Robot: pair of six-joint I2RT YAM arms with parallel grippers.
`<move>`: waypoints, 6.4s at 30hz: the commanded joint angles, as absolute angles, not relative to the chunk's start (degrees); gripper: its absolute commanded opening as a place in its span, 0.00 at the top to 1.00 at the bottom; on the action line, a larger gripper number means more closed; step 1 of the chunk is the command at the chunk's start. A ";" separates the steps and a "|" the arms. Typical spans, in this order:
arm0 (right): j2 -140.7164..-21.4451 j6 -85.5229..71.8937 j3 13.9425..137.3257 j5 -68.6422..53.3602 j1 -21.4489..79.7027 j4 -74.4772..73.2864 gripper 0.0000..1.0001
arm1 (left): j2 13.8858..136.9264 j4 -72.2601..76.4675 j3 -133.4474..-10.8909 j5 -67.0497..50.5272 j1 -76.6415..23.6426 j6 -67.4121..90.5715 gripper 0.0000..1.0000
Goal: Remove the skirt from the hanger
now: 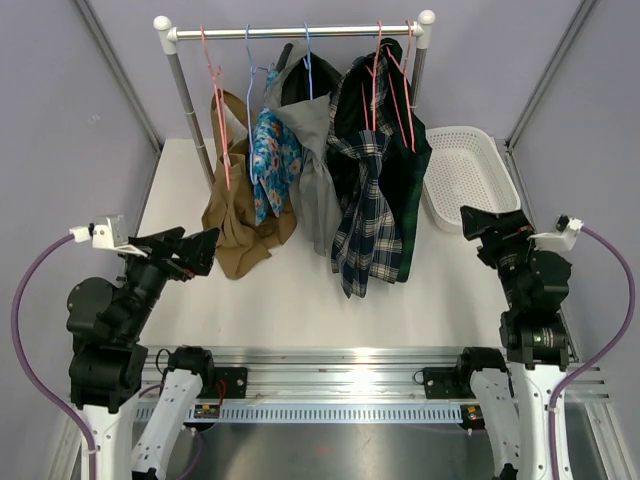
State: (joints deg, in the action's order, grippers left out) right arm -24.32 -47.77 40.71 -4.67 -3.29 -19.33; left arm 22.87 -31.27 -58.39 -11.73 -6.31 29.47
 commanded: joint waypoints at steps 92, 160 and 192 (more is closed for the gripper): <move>-36.65 -22.16 57.74 -11.47 4.92 -40.88 0.03 | 123.67 -11.42 -139.22 20.57 -47.73 21.63 1.00; -56.25 -30.14 70.49 36.36 73.55 -39.36 1.00 | 110.83 6.86 -143.70 41.49 -54.67 2.72 1.00; -65.13 -7.56 95.61 51.94 38.00 -34.81 1.00 | 88.95 -62.84 -130.35 45.31 -80.59 24.87 1.00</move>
